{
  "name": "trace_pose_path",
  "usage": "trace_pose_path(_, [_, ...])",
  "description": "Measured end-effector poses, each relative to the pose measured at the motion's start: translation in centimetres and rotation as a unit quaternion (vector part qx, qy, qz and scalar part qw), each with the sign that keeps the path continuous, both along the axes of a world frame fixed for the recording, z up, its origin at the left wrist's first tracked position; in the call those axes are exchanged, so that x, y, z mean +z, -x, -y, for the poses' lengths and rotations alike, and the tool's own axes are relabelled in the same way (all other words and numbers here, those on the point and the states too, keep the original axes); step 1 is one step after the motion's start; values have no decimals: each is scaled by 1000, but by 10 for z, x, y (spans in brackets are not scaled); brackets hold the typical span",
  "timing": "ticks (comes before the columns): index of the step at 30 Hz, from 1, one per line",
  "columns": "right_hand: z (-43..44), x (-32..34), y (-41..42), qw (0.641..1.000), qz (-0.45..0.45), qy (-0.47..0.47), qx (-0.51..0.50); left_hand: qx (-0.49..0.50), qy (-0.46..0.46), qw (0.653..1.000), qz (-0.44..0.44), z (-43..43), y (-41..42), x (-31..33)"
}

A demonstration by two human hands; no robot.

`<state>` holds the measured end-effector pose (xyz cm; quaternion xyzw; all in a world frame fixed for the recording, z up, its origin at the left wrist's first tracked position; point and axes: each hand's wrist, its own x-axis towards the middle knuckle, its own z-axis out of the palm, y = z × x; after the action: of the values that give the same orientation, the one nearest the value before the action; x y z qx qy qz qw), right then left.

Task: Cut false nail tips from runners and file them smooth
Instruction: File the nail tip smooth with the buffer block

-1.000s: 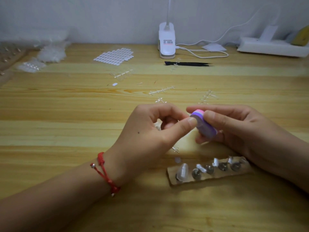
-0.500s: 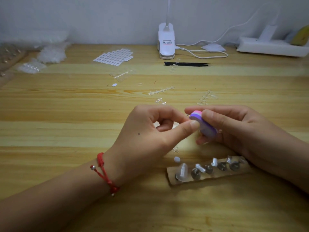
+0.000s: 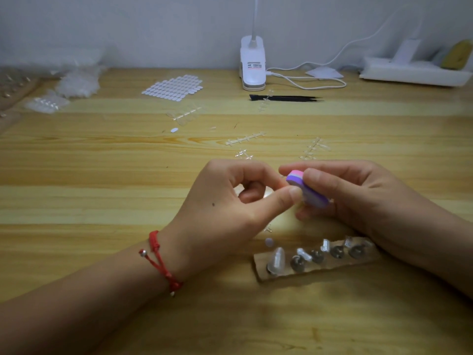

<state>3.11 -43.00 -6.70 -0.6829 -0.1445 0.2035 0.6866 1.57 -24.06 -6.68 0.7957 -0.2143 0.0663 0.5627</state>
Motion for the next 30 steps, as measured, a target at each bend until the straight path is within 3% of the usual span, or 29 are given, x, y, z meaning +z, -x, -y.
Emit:
trace_pose_path(5, [-1, 0, -1, 999, -8, -50, -16, 12, 21, 1000, 7, -1, 0, 1])
trace_pose_path(11, [0, -2, 0, 1000, 6, -12, -8, -11, -2, 1000, 8, 1, 0, -1])
trace_pose_path(30, [0, -2, -1, 1000, 10, -21, -4, 1, 12, 1000, 4, 0, -1, -1])
